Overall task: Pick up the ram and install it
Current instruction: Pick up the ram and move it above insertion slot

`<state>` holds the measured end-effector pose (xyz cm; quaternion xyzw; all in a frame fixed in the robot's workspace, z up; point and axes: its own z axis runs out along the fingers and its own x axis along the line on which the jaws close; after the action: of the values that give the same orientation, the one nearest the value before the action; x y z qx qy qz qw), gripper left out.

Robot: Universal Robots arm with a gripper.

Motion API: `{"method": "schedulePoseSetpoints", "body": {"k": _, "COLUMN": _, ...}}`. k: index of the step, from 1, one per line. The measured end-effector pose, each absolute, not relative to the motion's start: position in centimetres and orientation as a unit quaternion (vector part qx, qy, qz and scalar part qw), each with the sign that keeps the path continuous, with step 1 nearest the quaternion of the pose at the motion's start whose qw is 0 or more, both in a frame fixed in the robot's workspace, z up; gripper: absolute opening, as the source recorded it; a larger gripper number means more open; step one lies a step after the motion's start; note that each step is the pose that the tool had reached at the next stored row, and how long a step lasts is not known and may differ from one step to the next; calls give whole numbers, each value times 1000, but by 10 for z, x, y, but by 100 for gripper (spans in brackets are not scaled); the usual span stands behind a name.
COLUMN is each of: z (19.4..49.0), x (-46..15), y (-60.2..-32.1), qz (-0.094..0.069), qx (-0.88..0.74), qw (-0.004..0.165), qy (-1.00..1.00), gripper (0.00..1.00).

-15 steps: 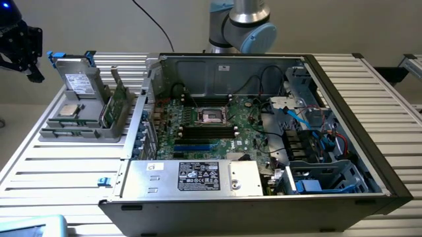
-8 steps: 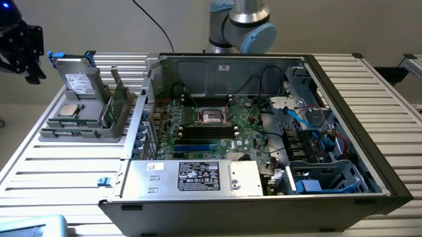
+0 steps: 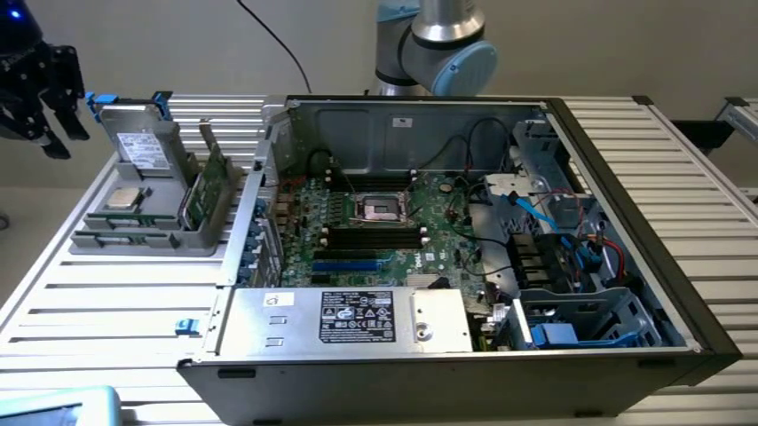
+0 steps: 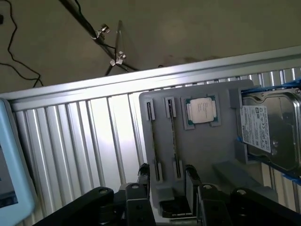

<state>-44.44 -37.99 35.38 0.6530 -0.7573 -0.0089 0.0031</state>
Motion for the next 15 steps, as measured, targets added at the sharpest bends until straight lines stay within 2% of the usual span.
{"method": "schedulePoseSetpoints", "body": {"k": 15, "z": 333, "x": -437, "y": -380, "qz": 0, "qx": 663, "qw": 2, "qy": -749, "gripper": 43}}
